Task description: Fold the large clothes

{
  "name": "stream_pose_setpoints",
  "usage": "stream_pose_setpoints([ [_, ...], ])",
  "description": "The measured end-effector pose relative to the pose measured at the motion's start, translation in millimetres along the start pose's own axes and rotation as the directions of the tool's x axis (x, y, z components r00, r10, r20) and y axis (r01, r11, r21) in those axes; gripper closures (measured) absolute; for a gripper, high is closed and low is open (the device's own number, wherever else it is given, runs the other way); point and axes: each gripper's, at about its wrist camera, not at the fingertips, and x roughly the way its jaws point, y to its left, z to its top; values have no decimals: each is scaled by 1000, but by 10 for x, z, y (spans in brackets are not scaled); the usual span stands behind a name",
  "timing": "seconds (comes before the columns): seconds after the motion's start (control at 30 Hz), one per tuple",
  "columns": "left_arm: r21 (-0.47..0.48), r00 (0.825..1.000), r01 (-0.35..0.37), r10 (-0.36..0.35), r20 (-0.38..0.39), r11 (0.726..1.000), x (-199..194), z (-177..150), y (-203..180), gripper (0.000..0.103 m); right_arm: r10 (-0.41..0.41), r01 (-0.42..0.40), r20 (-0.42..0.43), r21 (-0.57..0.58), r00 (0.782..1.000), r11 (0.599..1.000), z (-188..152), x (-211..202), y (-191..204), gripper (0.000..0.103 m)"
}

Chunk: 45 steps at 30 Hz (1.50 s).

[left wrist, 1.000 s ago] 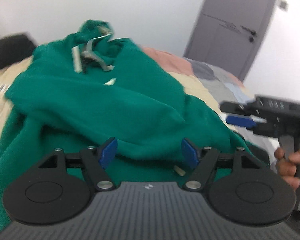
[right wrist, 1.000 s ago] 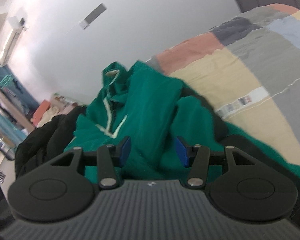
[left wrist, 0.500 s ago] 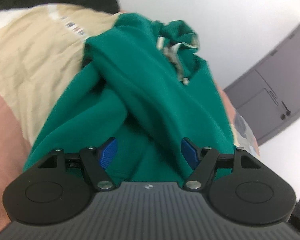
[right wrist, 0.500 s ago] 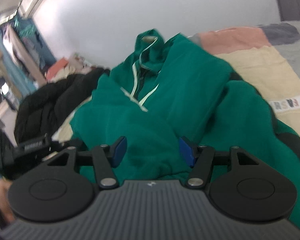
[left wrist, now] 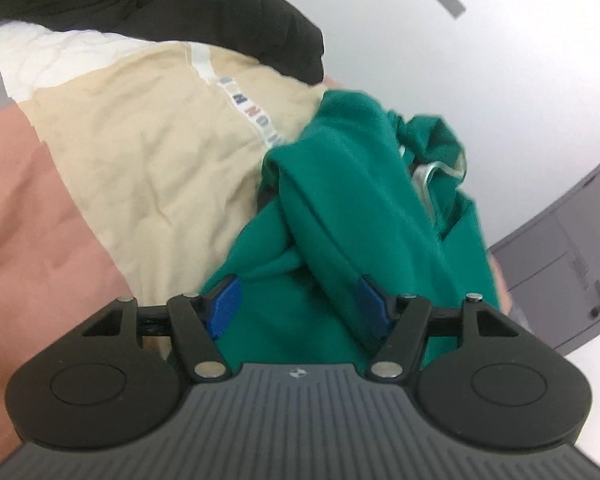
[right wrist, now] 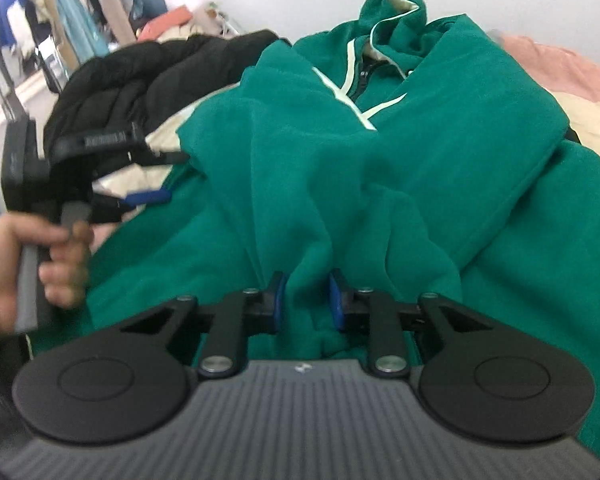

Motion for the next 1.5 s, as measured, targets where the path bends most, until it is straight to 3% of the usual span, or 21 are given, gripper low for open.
stream_pose_setpoints([
  [0.2, -46, 986, 166, -165, 14, 985, -25, 136, -83, 33, -10, 6, 55, 79, 998, 997, 7, -242, -117, 73],
  [0.33, 8, 988, 153, -153, -13, 988, 149, 183, -226, 33, -90, 78, 126, 99, 988, 992, -9, -459, -201, 47],
  [0.47, 16, 990, 137, -136, -32, 990, 310, 163, -252, 35, -125, 99, 136, 184, 983, 978, -27, -506, -375, 43],
  [0.63, -42, 991, 130, -131, -32, 991, 456, 204, -162, 57, -127, 104, 71, 270, 989, 957, -71, -337, -523, 41],
  [0.7, -63, 992, 117, -119, -38, 991, 532, 231, -123, 80, -119, 97, 54, 311, 991, 945, -95, -294, -576, 34],
  [0.73, -69, 993, 111, -113, -38, 991, 563, 240, -103, 85, -110, 90, 41, 333, 993, 939, -107, -270, -610, 31],
  [0.8, -90, 991, 126, -129, -27, 988, 579, 258, -51, 95, -75, 57, 30, 384, 997, 922, -128, -234, -674, 31],
  [1.07, -136, 986, 161, -154, 62, 978, 412, 386, 95, 103, -91, -44, 214, 554, 973, 831, -145, -587, -906, 29],
  [1.17, -163, 982, 168, -150, 116, 972, 311, 488, 179, 103, -106, -9, 171, 563, 980, 826, -164, -523, -911, 29],
  [1.27, -194, 978, 184, -160, 132, 964, 250, 567, 263, 103, -109, 51, 81, 524, 991, 850, -172, -376, -852, 31],
  [1.43, -230, 974, 223, -206, 96, 947, 259, 596, 305, 102, -70, 66, -9, 472, 998, 879, -179, -177, -734, 54],
  [1.5, -249, 973, 231, -222, 64, 940, 304, 564, 309, 96, -65, 67, -18, 442, 998, 894, -177, -158, -694, 64],
])
